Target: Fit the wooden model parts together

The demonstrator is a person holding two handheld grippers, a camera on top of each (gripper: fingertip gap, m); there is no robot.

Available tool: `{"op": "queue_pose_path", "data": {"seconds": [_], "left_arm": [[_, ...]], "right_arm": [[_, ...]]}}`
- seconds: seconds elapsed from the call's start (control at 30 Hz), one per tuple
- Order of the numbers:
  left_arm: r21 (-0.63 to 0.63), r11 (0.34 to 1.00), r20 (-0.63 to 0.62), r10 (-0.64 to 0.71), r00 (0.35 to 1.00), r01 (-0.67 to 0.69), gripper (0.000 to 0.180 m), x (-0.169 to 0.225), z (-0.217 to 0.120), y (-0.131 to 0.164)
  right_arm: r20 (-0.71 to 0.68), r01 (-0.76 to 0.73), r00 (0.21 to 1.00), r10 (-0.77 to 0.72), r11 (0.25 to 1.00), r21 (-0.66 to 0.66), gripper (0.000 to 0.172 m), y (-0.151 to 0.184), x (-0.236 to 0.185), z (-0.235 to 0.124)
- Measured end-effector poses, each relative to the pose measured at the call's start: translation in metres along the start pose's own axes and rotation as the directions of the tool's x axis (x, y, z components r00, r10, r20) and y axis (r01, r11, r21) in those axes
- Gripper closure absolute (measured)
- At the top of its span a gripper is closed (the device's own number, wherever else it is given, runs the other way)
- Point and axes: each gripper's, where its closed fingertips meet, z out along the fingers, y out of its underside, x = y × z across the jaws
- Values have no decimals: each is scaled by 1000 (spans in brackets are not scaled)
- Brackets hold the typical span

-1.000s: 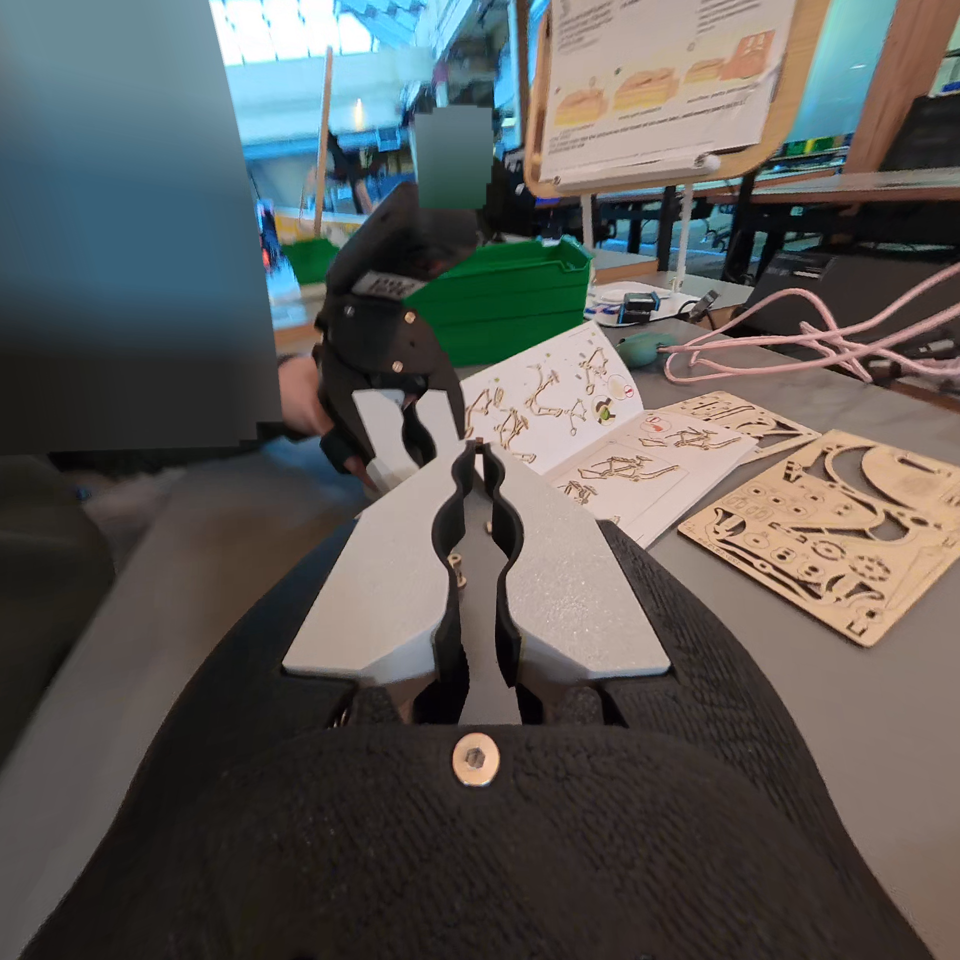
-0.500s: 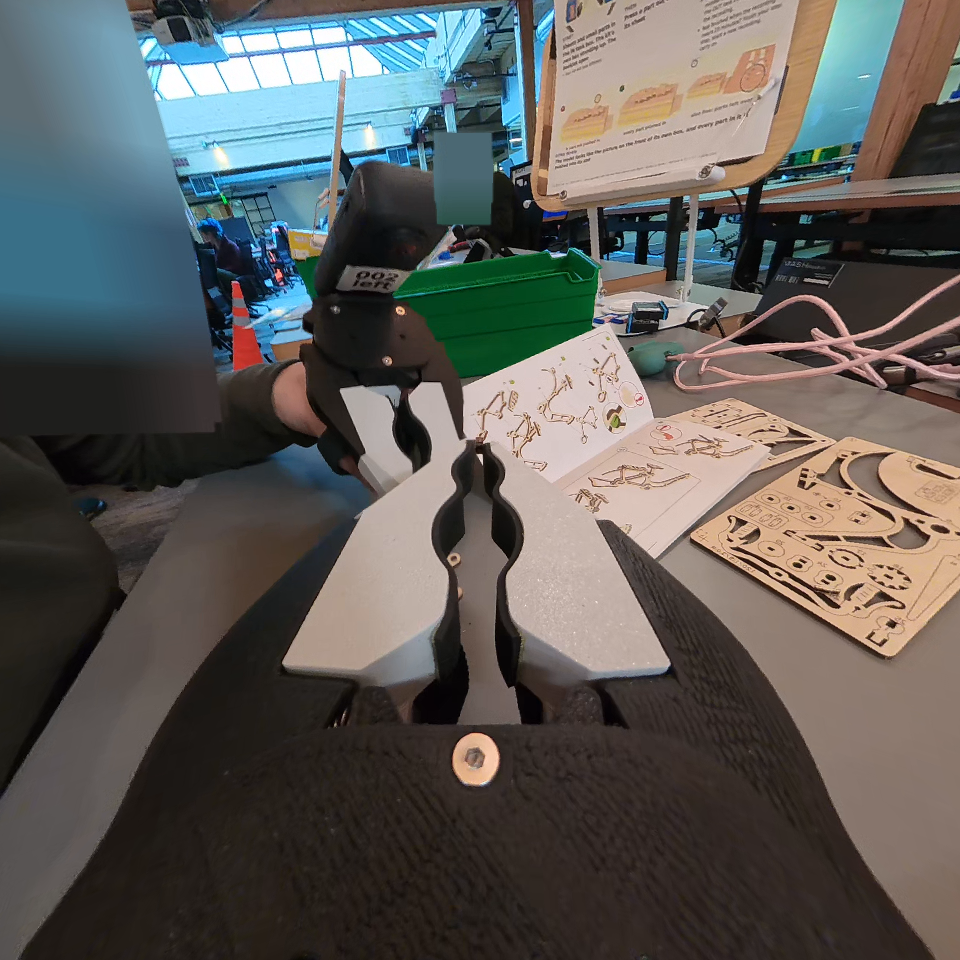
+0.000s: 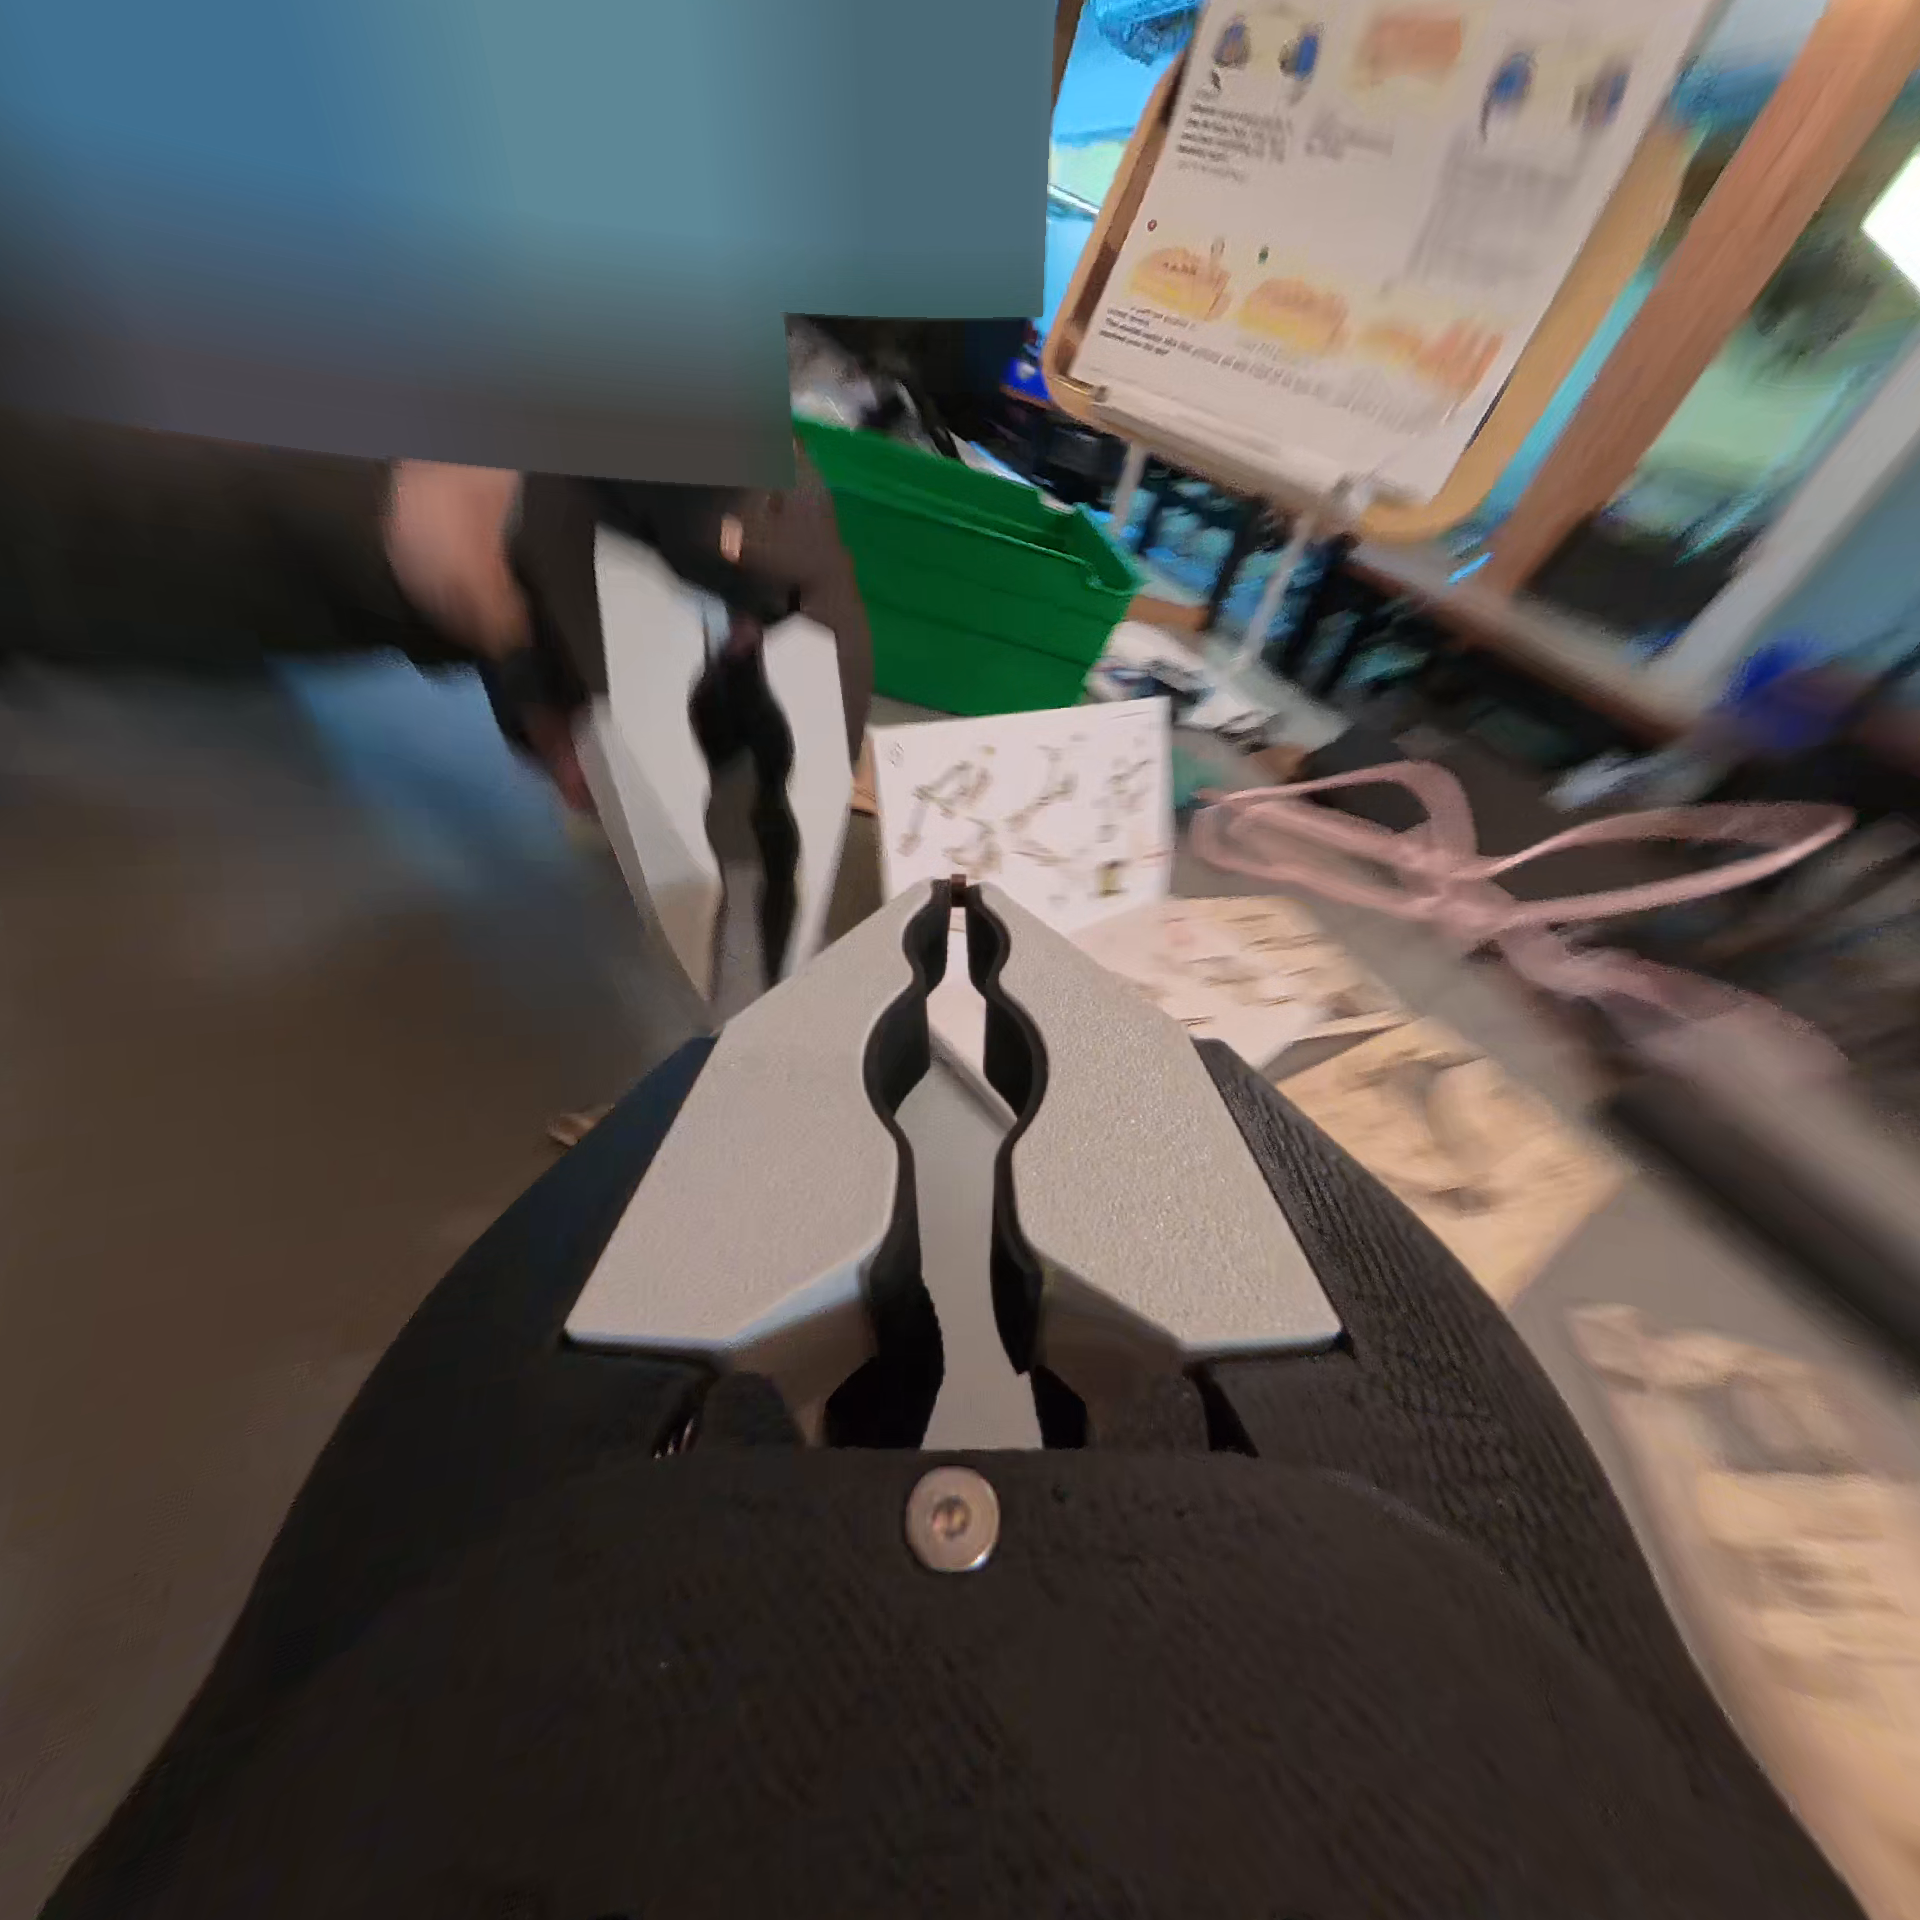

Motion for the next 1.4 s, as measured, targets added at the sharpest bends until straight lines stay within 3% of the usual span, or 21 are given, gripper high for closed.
{"op": "queue_pose_path", "data": {"seconds": [0.03,0.13,0.2,0.27,0.37,0.43,0.6,1.4], "left_arm": [[56,998,-48,-31,998,34,166,5,-3,-8],[204,964,-198,-128,972,169,166,14,-16,-31],[279,919,-304,-190,934,277,166,17,-24,-44],[328,865,-393,-240,888,379,172,17,-32,-54],[320,801,-546,-281,789,506,179,24,-40,-62],[301,790,-577,-295,761,535,180,26,-38,-61],[297,786,-584,-300,754,542,180,27,-33,-60],[254,771,-607,-343,717,584,180,25,-28,-56]], "right_arm": [[-36,119,992,-120,993,-24,171,-1,0,-1],[-124,463,872,-474,880,-108,171,-4,-2,-4],[-158,647,726,-670,742,-174,171,-8,-4,-6],[-186,789,532,-826,564,-243,171,-14,-7,-8],[-181,897,255,-950,302,-322,172,-21,-16,-9],[-172,916,167,-971,217,-337,171,-22,-20,-8],[-161,932,82,-984,133,-337,172,-23,-28,-6],[-139,937,-2,-990,47,-347,171,-22,-34,-5]]}}
